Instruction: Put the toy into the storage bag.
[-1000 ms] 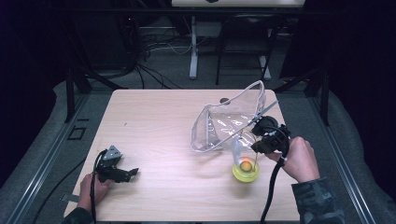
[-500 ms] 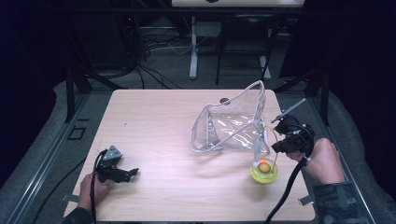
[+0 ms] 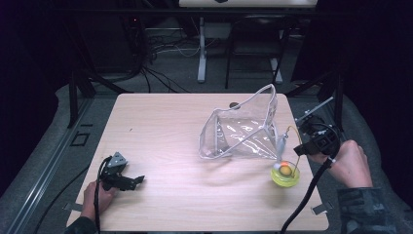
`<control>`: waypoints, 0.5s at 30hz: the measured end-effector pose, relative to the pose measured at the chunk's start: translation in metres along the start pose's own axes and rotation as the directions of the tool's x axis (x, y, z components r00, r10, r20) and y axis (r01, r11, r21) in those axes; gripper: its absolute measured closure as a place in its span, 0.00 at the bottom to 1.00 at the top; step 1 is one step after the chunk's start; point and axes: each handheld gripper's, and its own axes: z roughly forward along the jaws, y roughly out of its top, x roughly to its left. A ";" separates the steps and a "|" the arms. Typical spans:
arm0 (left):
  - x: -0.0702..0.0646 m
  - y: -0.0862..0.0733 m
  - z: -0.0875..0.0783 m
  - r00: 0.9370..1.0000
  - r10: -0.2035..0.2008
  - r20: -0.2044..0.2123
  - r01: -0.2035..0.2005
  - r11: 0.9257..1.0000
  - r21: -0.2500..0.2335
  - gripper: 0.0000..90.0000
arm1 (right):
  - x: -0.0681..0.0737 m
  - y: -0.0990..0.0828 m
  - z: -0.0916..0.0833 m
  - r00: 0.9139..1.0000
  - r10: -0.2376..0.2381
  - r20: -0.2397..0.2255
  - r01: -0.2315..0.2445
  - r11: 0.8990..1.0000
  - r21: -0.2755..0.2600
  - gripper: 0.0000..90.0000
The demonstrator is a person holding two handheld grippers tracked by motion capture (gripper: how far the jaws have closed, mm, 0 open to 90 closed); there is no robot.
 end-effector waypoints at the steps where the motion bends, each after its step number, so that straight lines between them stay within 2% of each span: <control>1: 0.000 0.000 0.000 1.000 0.000 0.000 0.000 1.000 -0.001 0.01 | -0.004 -0.002 -0.002 1.000 0.016 0.000 -0.016 1.000 -0.004 0.98; 4: 0.000 0.000 0.000 1.000 0.000 0.000 0.000 1.000 -0.001 0.01 | -0.008 -0.003 -0.003 1.000 0.017 0.009 -0.017 1.000 0.004 0.98; 6: 0.000 0.000 0.000 1.000 0.000 0.000 0.000 1.000 0.000 0.01 | -0.011 -0.003 -0.005 1.000 0.031 0.000 -0.031 1.000 -0.002 0.98; 15: 0.000 0.000 0.000 1.000 0.000 0.000 0.000 1.000 0.000 0.01 | -0.025 -0.004 -0.014 0.997 0.070 0.018 -0.070 0.997 -0.015 0.98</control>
